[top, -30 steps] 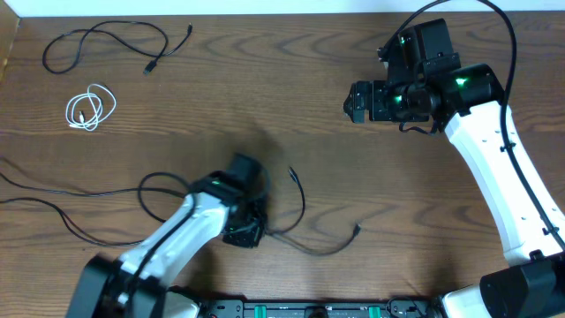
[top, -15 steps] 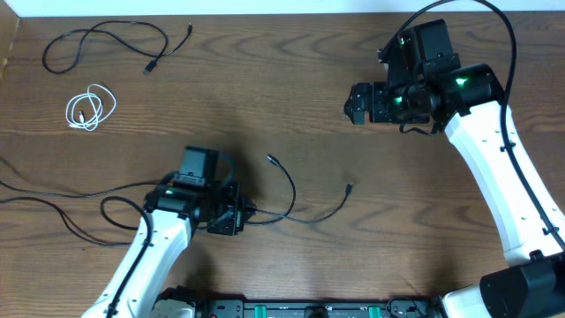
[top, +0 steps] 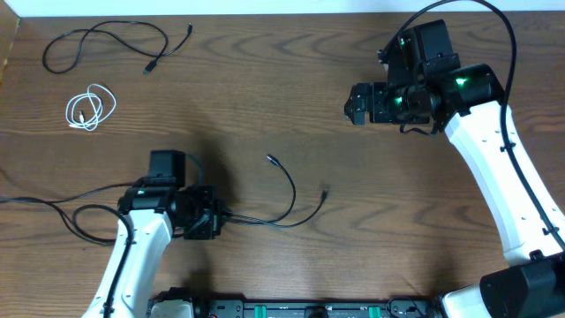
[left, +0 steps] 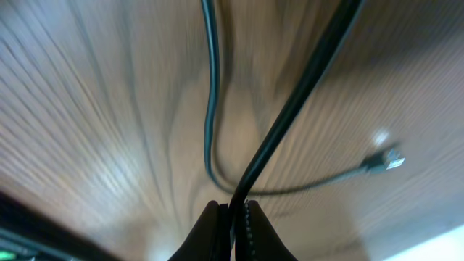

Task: Untangle cables
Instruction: 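Move the left gripper right to the black cable end near center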

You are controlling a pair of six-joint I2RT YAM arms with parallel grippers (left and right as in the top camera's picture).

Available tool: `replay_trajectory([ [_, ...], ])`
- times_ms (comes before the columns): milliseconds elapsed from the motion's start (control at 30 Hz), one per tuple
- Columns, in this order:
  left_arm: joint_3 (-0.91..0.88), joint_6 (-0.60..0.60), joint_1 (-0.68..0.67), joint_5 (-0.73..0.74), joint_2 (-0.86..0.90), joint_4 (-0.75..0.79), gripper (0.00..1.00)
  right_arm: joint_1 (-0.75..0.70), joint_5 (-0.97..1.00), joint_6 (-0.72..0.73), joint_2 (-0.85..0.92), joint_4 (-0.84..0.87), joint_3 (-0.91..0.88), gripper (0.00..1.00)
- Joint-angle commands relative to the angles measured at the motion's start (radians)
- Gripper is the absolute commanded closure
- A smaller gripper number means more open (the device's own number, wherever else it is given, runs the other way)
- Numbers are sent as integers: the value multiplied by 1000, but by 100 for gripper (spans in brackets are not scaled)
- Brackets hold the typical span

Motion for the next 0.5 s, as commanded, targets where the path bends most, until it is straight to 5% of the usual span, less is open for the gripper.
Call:
replay_trajectory([
  [0,0,26,60,-58,-9,9,92,-1,-3,-5,10,-3,-1,1],
  [267,0,58,111,-17,-9,-14,88,-1,-4,0,10,3,-1,1],
  [467,0,94,111,-77,-8,-15,64,0,-3,7,10,6,-1,1],
])
